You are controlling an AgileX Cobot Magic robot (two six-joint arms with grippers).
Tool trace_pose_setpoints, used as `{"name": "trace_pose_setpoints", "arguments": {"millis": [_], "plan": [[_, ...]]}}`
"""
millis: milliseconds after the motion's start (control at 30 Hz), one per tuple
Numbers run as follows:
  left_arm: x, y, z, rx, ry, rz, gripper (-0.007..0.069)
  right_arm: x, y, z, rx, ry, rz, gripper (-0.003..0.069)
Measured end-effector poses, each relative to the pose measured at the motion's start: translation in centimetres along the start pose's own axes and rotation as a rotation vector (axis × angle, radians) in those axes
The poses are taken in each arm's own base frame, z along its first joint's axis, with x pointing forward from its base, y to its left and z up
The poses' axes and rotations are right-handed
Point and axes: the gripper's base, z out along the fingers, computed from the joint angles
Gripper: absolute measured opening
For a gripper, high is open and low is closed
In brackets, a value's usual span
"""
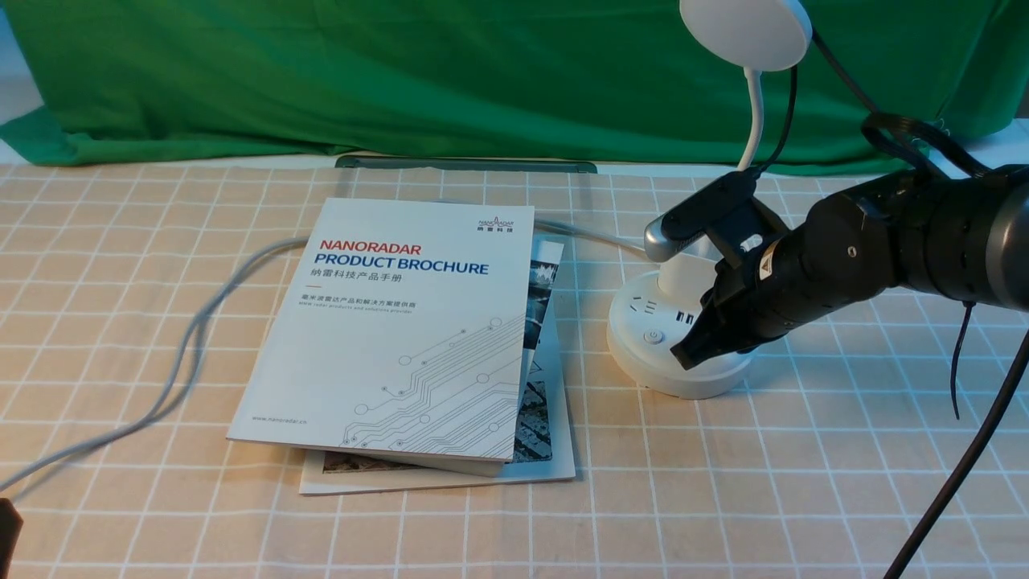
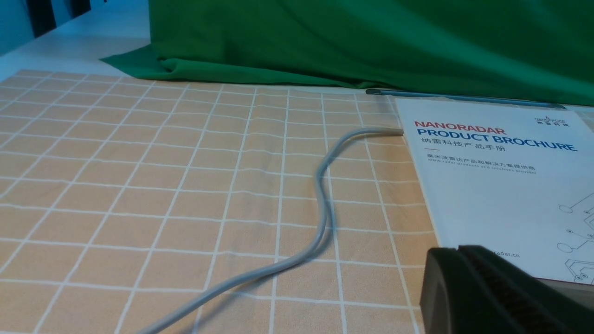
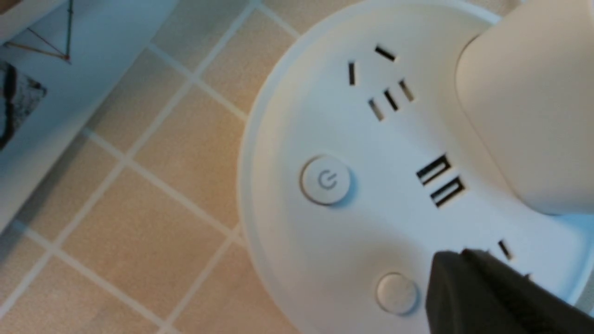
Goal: Turn on the table lamp on the light coffee tablecloth with your hand.
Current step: 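Press the button on the base of the white desk lamp with the right gripper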
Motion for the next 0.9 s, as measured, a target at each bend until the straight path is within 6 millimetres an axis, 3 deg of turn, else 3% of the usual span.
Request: {"name": "trace_pose_setpoints", "arguments": {"millis": [900], "plan": [[0.00, 0.00, 0.00, 0.000, 0.000, 0.000, 0.0021, 0.42, 0.12, 0.99, -0.010, 0.023, 0.008, 0.0030]]}}
